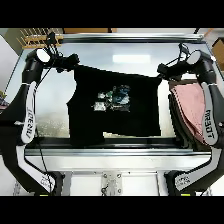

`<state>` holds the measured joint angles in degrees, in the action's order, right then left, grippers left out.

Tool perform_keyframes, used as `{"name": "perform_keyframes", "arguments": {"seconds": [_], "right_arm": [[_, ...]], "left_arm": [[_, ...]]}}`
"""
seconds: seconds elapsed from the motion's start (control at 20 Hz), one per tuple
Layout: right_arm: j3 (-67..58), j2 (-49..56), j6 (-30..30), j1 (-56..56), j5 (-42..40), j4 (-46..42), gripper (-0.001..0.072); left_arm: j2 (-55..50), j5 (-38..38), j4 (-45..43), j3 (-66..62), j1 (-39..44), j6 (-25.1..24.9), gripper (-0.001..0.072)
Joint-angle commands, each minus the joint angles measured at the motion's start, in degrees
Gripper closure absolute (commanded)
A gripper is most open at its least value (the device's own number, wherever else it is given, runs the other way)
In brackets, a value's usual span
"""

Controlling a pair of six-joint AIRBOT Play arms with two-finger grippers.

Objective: Fold the clothes and pants, and hang the long-sleeved shirts on hangers.

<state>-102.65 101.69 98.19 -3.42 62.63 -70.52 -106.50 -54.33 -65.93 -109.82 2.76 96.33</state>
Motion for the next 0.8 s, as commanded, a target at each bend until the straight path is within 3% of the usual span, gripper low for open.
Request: {"name": "perform_keyframes", "arguments": {"seconds": [0.0,0.25,0.75], "right_arm": [[-0.02,2.6,-0.02,0.79,-8.52,-0.02,0.0695],[2.4,2.01,0.02,1.9,-4.81,-5.84,0.0696],[22.47,-5.44,1.73,5.73,-3.37,-8.17,0.0694]], "left_arm": [[-5.95,-0.22,0.09,-4.44,-1.6,-0.28,0.0697],[-5.75,-5.64,-0.09,-0.9,-3.41,-1.03,0.0698],[4.13,-1.57,-0.22,25.14,-3.34,-3.85,0.0697]]}}
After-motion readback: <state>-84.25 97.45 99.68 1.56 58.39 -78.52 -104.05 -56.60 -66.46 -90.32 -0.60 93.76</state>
